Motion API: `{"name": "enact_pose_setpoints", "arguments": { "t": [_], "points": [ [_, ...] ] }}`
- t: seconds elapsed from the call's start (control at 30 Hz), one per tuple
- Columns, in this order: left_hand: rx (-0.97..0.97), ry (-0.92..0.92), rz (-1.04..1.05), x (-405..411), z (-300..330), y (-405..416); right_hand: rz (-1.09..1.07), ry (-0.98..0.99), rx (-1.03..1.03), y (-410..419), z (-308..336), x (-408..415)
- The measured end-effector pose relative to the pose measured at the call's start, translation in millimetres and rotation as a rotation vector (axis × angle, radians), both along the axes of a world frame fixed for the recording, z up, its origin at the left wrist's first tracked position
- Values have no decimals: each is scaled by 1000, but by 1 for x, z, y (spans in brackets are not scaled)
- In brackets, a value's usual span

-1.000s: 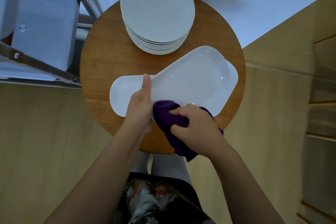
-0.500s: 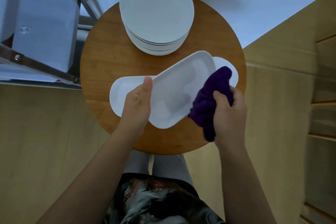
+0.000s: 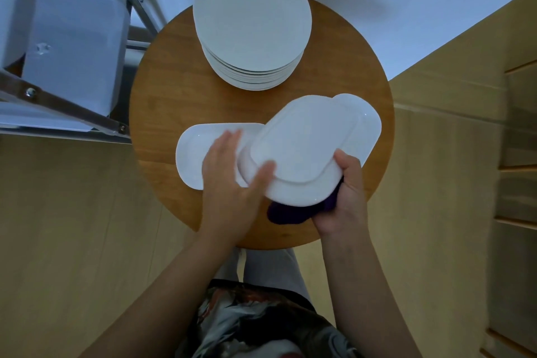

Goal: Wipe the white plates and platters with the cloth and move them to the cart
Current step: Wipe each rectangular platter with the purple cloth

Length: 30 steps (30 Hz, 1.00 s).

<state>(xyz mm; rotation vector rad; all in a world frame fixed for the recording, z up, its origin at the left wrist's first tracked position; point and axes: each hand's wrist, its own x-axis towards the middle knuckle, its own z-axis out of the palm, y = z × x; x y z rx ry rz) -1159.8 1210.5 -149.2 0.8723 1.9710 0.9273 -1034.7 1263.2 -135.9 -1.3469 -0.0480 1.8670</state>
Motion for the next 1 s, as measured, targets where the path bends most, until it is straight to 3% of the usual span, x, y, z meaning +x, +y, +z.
{"name": "enact_pose_setpoints", "arguments": {
  "t": [0.07, 0.1, 0.13, 0.23, 0.3, 0.37, 0.47, 0.6, 0.7, 0.77, 0.93, 1.0],
  "points": [
    [-130, -815, 277, -3, 0, 5, -11, 0, 61, -5, -3, -1],
    [-126, -1111, 329, -3, -4, 4, -7, -6, 79, -7, -6, -2],
    [-107, -1247, 357, -1, -5, 3, -1, -16, 85, -9, -8, -2],
    [-61, -1196, 438, -2, -4, 8, 104, -129, 83, -13, -12, 1],
    [-44, -1149, 482, -12, -5, 14, 162, -353, 36, -16, -14, 9],
    [-83, -1055, 477, -25, -4, 20, 75, -568, 3, -18, -17, 22],
    [-196, -855, 333, -41, -4, 22, 14, -842, 249, -13, -5, 32],
    [-275, -676, -32, -42, 4, 23, 494, -835, 784, 1, 25, 9],
    [-189, -653, -273, -33, 10, 23, 959, -972, 935, 4, 27, -17],
    [-121, -652, -362, -31, 16, 22, 1073, -1073, 1001, 2, 22, -27],
    [-108, -612, -420, -32, 20, 15, 843, -1035, 1018, 8, 9, -28],
    [-100, -610, -376, -32, 20, 11, 736, -1047, 925, 14, 3, -23]
  ]
}}
